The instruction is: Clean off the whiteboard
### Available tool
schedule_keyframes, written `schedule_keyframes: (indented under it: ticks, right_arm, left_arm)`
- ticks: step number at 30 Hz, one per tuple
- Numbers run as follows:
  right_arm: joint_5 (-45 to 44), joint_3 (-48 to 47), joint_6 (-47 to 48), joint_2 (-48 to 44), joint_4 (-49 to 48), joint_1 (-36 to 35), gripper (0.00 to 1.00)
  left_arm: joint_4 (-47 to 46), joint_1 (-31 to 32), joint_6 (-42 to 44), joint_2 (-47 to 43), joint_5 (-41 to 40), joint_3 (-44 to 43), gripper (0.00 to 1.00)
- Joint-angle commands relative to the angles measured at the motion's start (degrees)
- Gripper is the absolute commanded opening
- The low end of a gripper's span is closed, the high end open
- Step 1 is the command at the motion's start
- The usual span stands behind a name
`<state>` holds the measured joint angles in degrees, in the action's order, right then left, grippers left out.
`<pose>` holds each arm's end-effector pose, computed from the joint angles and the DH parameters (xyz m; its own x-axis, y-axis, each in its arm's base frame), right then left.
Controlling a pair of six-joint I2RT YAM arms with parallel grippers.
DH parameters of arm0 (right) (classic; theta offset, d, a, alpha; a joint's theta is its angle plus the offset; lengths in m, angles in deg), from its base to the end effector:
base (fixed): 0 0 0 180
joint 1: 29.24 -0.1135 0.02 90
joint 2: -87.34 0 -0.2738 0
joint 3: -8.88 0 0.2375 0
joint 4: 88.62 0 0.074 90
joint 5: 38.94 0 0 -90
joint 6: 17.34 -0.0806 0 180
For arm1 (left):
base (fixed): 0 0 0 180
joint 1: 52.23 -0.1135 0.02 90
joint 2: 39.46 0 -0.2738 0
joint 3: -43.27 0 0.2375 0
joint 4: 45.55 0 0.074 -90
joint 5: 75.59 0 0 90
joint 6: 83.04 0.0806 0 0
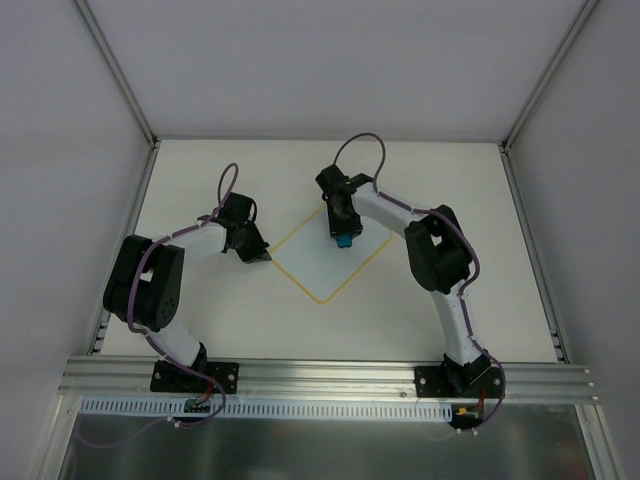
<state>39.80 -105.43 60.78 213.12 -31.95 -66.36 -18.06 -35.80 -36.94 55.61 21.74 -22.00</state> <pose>0.3841 0.2710 0.1464 -0.8341 -0.3781 -0.4017 -0.3701 0.9235 -0.1007 0.3170 -0.1042 0.1387 -0.8219 -0.4746 -0.3149 -0.3098 0.8365 -0.4521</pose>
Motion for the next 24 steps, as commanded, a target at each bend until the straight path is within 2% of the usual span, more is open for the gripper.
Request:
schedule_keyframes:
  ticks: [1,7,13,17,24]
  right_arm:
    - [2.8,-5.4,-1.6,4.8,1.5,-3.1,0.0]
    - [3.9,-14.6,-0.3,8.8,3.1,-5.0,0.0]
    - [2.2,-16.2,-1.4,9.6,6.2,-1.7,0.0]
    - [1.2,-10.8,-1.3,6.3,6.4,2.3,0.0]
    - [0.5,7.1,-0.8,-2.3,1.0,8.8,0.0]
  left_arm:
    - [7.1,-0.2,2.8,1.1,-2.8,3.1,0.0]
    - [7.0,-0.2,2.9,0.9,-2.8,4.0,0.0]
    - [7.0,-0.2,3.1,0.1,-2.9,5.1,0.0]
    - [7.0,-0.2,2.9,-0.3,-2.9,5.5,0.0]
    - [7.0,-0.2,2.7,-0.8,-2.8,5.5,0.0]
